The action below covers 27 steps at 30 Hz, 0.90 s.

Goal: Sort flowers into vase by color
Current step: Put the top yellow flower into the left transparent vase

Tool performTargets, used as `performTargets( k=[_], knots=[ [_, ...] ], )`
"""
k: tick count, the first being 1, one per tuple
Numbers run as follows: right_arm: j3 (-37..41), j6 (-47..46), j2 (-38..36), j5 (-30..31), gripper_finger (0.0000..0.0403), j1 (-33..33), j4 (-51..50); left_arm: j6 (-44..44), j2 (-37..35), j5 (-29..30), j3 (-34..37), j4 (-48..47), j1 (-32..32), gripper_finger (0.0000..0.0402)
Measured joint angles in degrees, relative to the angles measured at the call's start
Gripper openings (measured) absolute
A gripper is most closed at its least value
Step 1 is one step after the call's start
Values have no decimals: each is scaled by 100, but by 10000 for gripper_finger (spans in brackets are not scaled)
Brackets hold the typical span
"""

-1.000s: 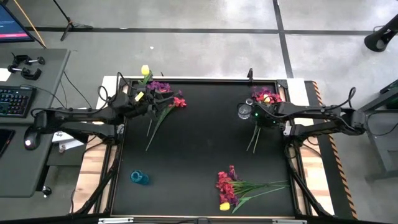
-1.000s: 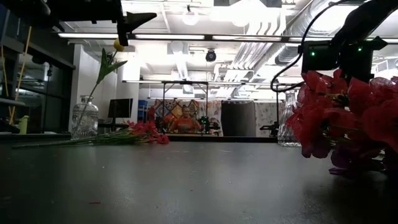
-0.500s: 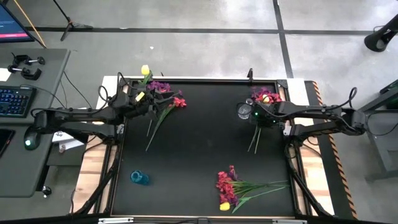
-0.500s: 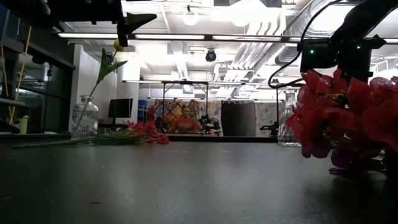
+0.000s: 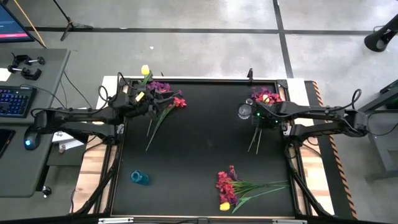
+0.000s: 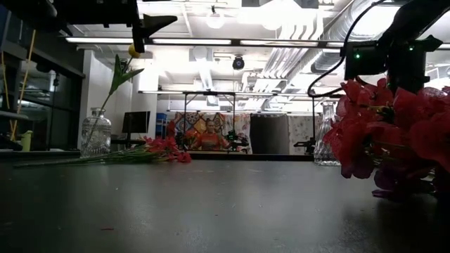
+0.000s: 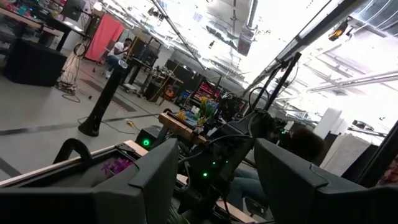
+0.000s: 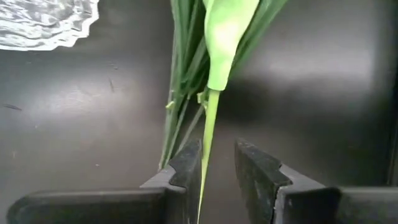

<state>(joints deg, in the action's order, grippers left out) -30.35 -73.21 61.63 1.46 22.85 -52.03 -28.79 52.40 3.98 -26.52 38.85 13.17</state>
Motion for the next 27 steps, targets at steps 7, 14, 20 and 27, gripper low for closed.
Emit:
performTargets(
  k=[7, 14, 20, 27],
  knots=[
    [0, 164, 2, -177, 85, 0, 82, -1, 0, 36, 0, 0, 97, 200],
    [11, 168, 71, -237, 85, -2, 42, -8, 0, 34, 0, 0, 144, 200],
    [15, 152, 289, 12, 83, -2, 66, -5, 0, 34, 0, 0, 144, 200],
    [20, 120, 580, 288, 67, -1, 194, -3, 2, 32, 0, 2, 144, 200]
  ],
)
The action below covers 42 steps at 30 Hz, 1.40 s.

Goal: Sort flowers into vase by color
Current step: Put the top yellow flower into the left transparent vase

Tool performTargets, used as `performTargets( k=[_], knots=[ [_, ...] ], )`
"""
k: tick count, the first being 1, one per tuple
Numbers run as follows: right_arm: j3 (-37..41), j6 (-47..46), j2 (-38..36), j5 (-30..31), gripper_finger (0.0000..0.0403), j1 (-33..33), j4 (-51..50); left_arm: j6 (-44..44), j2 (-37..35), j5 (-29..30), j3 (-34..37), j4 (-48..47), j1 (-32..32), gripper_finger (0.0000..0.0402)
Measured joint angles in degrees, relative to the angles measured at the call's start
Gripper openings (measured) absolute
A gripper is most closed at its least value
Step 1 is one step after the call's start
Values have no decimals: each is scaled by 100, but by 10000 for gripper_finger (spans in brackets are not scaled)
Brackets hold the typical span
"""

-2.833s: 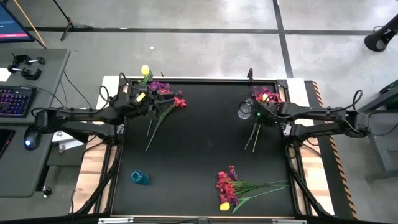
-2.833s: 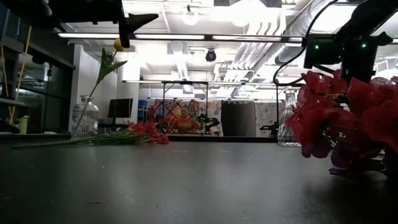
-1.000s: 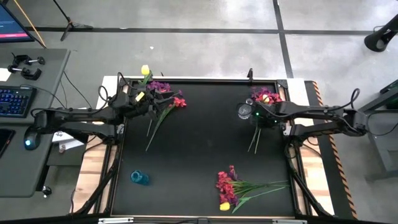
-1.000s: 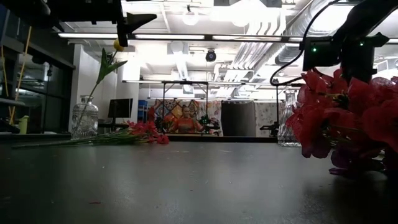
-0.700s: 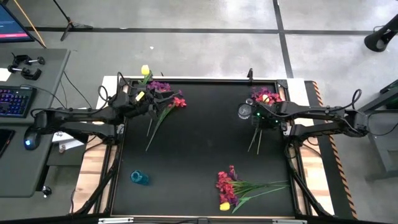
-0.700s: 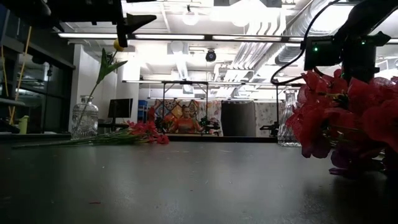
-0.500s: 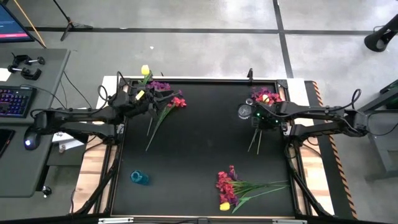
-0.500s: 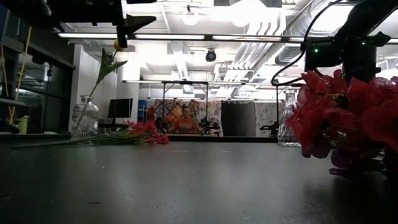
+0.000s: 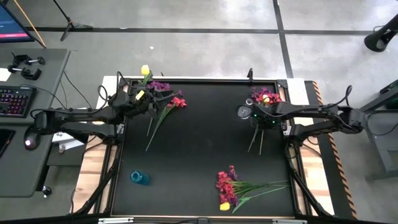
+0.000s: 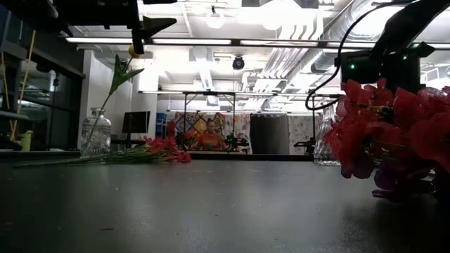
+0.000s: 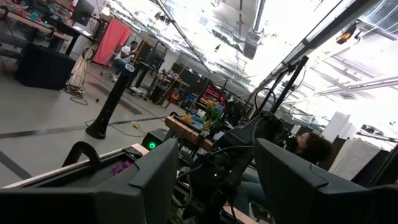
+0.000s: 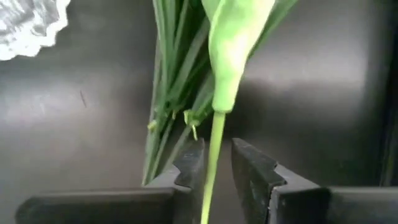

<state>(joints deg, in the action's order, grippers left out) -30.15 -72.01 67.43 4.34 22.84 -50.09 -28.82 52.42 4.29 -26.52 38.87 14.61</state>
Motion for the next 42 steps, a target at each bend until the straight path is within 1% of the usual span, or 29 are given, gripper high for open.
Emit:
performTargets(
  k=[12, 24, 26, 28, 30, 32, 34, 36, 39, 42],
  knots=[
    [0, -301, 45, 719, 62, 33, 111, 15, 0, 0, 0, -2, 0, 200],
    [0, -353, 45, 847, 60, 268, 171, 13, -1, -2, 0, -2, 0, 200],
    [0, -240, 45, 892, 45, 268, 169, 13, 0, -2, 0, 0, 0, 200],
    [-1, -114, 40, 893, 16, 264, 87, 25, -2, -2, 0, 33, 0, 200],
    [-53, -45, -1, 900, 7, 220, -232, 24, -64, -2, 0, 185, 0, 200],
    [-201, 18, -108, 912, 5, 173, -684, 31, -188, -2, -45, 331, 0, 200],
    [-346, 90, -325, 921, 2, 91, -867, 197, -347, 1, -101, 347, 24, 200],
    [-584, 22, -540, 1062, 2, 15, -1134, 410, -492, 23, -141, 339, 70, 200],
    [-1059, 19, -911, 1443, 1, -54, -1532, 537, -669, 116, -189, 302, 149, 200],
    [-1638, 14, -1250, 2083, 1, -78, -1703, 508, -817, 145, -222, 311, 237, 200]
  ],
)
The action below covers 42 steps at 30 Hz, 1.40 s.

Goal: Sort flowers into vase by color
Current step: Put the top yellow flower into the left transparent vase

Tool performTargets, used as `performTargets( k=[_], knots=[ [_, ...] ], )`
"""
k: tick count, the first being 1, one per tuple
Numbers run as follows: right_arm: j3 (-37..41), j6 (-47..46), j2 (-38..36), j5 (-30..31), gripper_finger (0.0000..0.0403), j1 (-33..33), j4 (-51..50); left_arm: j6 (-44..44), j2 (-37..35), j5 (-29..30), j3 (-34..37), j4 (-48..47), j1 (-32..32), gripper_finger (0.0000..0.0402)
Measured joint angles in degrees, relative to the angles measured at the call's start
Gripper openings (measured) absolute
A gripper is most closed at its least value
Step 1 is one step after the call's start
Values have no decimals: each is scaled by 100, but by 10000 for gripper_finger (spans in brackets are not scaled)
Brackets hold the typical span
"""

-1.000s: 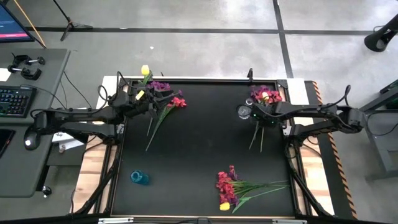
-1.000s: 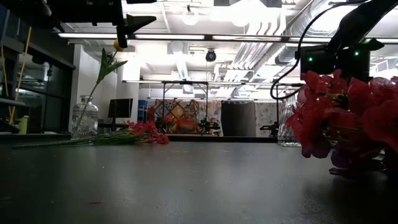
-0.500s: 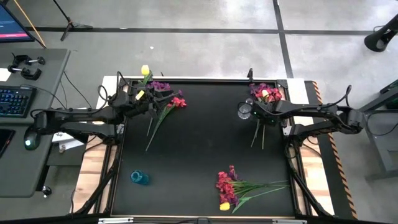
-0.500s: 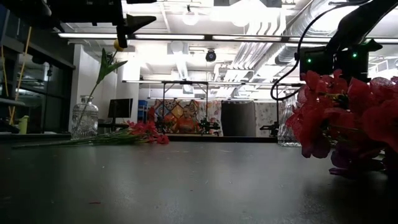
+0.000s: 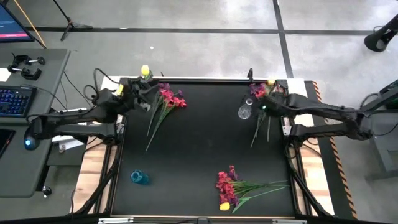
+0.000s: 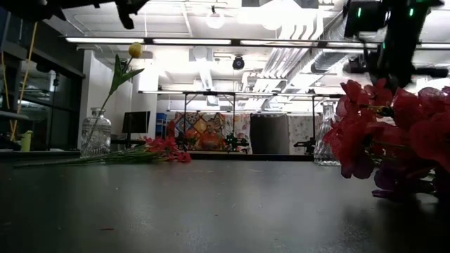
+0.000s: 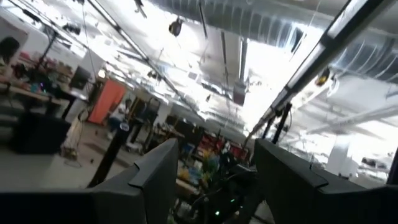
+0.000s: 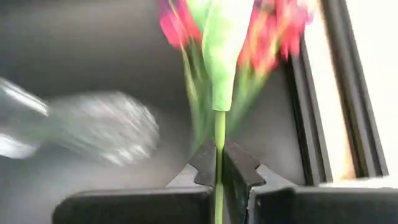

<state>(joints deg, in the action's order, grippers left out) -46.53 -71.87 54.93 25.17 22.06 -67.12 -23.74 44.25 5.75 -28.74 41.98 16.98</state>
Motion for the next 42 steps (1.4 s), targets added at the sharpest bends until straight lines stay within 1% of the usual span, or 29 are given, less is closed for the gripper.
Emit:
performTargets(
  k=[3, 5, 6, 8, 10, 12, 15, 18, 22, 25, 28, 30, 32, 33, 35, 37, 39, 40, 42],
  knots=[
    [-612, 383, -271, 762, 1, 0, 347, -12, -108, 10, -1, -9, 55, 200],
    [-955, 1003, -386, 1142, 1, 2, 932, -16, -155, 12, -1, 20, 75, 200],
    [-1080, 1479, -413, 1227, 1, 3, 1387, -16, -173, 39, -1, 50, 76, 200],
    [-1250, 2477, -412, 1143, 0, 3, 2518, -12, -197, 111, -1, 149, 76, 200],
    [-1277, 3386, -329, 797, 0, 0, 3804, -14, -216, 148, -1, 259, 76, 200],
    [-1275, 4056, -112, 305, 0, 2, 4981, -16, -220, 170, -1, 422, 76, 200],
    [-1275, 4624, 445, -406, 0, 0, 6264, -25, -225, 187, -1, 684, 74, 200],
    [-1267, 4783, 1244, -1144, 0, -68, 7392, -222, -236, 187, -1, 925, 74, 200],
    [-1278, 4795, 2511, -1976, 0, -199, 9427, -316, -343, 152, -1, 1189, 74, 200],
    [-1499, 4708, 3464, -2283, 0, -265, 10794, -311, -451, 98, -76, 1171, 74, 200],
    [-1939, 4687, 4326, -2531, 0, -302, 11665, -133, -519, 71, -193, 1170, 74, 200],
    [-2292, 4584, 4788, -2744, 0, -299, 11826, 71, -531, 78, -295, 1034, 74, 200],
    [-2619, 4339, 5103, -2964, 0, -275, 11808, 260, -554, 172, -453, 523, 74, 200],
    [-2764, 4273, 5197, -3074, 0, -255, 11815, 315, -585, 324, -575, 22, 74, 200],
    [-2964, 4217, 5244, -3291, 0, -192, 11810, 431, -667, 793, -897, -1302, 72, 199],
    [-3078, 4235, 5199, -3342, 0, -104, 11817, 603, -678, 1304, -1294, -2714, 74, 190],
    [-3093, 4241, 5063, -3486, 0, 13, 11747, 769, -659, 1800, -1732, -3838, 74, 164],
    [-3103, 4256, 4974, -3554, 0, 78, 11689, 845, -638, 2091, -1930, -4228, 74, 143],
    [-3103, 4289, 4771, -3671, 0, 197, 11546, 1008, -591, 2874, -2300, -5003, 74, 88]
  ],
)
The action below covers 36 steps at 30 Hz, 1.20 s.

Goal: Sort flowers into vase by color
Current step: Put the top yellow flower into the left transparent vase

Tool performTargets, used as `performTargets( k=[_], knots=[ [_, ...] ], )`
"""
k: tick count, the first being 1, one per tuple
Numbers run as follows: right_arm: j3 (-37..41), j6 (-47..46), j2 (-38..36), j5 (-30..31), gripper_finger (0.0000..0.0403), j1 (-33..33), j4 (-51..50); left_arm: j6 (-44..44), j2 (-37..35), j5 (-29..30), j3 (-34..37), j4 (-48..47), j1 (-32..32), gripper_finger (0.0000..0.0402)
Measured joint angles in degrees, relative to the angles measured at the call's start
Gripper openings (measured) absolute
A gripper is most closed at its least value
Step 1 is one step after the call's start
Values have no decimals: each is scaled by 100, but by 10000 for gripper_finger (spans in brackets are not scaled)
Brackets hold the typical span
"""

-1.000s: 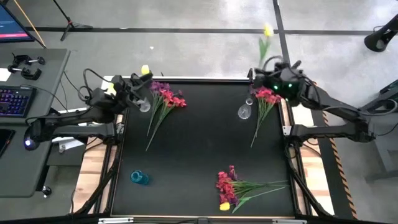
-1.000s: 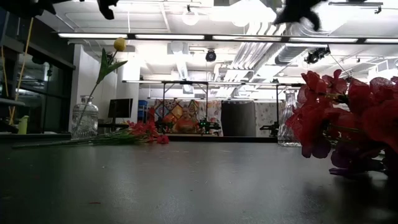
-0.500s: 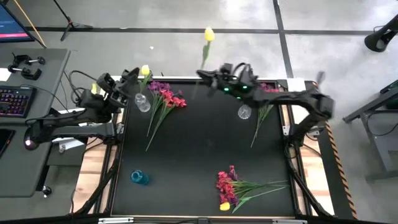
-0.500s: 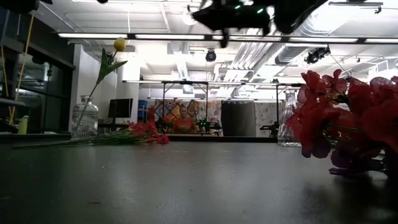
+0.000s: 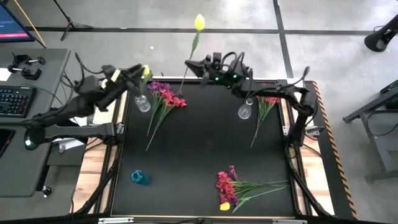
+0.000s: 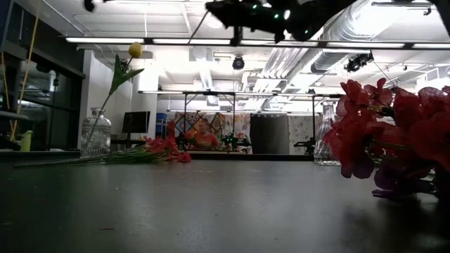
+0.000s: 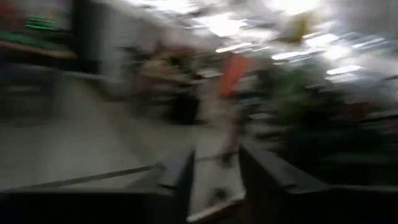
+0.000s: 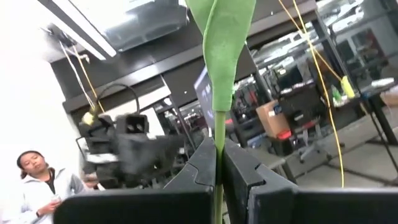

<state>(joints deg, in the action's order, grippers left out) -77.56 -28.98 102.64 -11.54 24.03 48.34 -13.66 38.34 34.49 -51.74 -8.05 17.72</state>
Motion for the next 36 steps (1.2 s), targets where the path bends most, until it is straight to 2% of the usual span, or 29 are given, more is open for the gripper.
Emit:
performTargets(
  k=[2, 5, 8, 12, 14, 17, 22, 26, 30, 36],
  knots=[
    [0, 80, -206, -159, 0, 103, -192, 241, 69, 936, -274, -701, 28, 27],
    [-2, 225, -458, -219, 0, 193, -620, 143, 162, 1917, -495, -1764, 121, 10],
    [-2, 430, -681, -248, 0, 223, -985, -662, 290, 2247, -543, -2991, 236, 2],
    [-2, 664, -925, -252, 0, 223, -1348, -2053, 589, 2248, -543, -4573, 438, 0],
    [-2, 716, -1001, -254, 0, 223, -1532, -2644, 792, 2011, -543, -5229, 545, 0],
    [-2, 799, -1107, -255, 0, 223, -1785, -3219, 1085, 1265, -543, -5970, 704, 0],
    [0, 853, -1155, -284, 0, 223, -1934, -3276, 1442, 426, -543, -6803, 782, 0],
    [0, 853, -1155, -399, 0, 223, -1941, -3269, 1605, 110, -454, -7424, 782, 0],
    [0, 853, -1155, -477, 0, 224, -1943, -3022, 1654, -183, -70, -7273, 782, 0],
    [2, 869, -1155, -486, 0, 223, -1941, -2374, 1881, -379, 565, -6314, 907, 0]
  ],
)
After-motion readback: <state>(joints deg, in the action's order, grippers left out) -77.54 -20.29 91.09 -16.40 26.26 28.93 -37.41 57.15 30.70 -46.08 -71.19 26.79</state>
